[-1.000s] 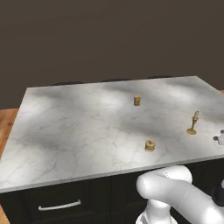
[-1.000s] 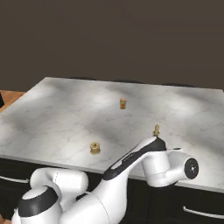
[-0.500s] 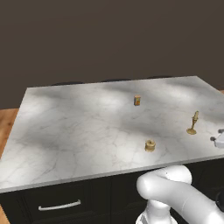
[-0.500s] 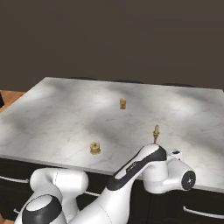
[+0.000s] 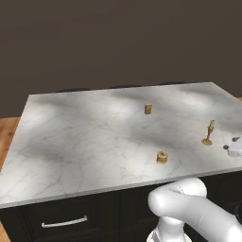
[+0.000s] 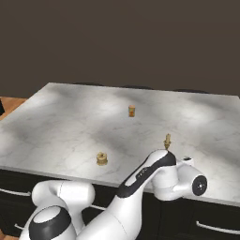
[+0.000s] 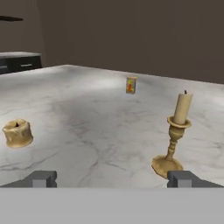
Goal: Pick the candle and candle from the dining table and place them in the open cabinet. Close the cabinet after placing the objects.
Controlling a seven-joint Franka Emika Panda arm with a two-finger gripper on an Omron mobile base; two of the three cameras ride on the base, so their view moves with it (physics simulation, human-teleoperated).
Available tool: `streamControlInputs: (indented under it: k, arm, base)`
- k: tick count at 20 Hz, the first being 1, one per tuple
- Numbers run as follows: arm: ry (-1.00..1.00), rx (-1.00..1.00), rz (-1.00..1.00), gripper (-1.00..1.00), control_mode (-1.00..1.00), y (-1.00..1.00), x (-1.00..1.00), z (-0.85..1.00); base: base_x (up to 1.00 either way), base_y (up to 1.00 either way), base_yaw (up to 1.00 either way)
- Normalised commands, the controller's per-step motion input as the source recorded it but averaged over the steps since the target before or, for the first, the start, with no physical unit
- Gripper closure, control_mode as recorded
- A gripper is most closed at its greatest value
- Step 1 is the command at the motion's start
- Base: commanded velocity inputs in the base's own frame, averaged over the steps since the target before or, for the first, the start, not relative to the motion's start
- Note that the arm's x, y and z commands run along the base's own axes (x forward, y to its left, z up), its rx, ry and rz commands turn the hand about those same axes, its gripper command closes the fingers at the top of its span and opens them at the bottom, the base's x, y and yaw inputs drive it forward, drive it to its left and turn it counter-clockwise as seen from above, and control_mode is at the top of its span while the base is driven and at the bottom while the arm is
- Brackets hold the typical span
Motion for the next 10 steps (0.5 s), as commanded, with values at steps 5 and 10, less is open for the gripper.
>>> streamControlInputs:
  k: [5, 10]
  arm:
    - [0.04, 0.0, 0.0, -1.0, -1.0, 0.0, 0.15, 0.0]
    - [0.04, 0.0, 0.0, -1.0, -1.0, 0.0, 0.17, 0.0]
  base:
    - [0.0, 0.0, 0.0]
    - [0.0, 0.0, 0.0]
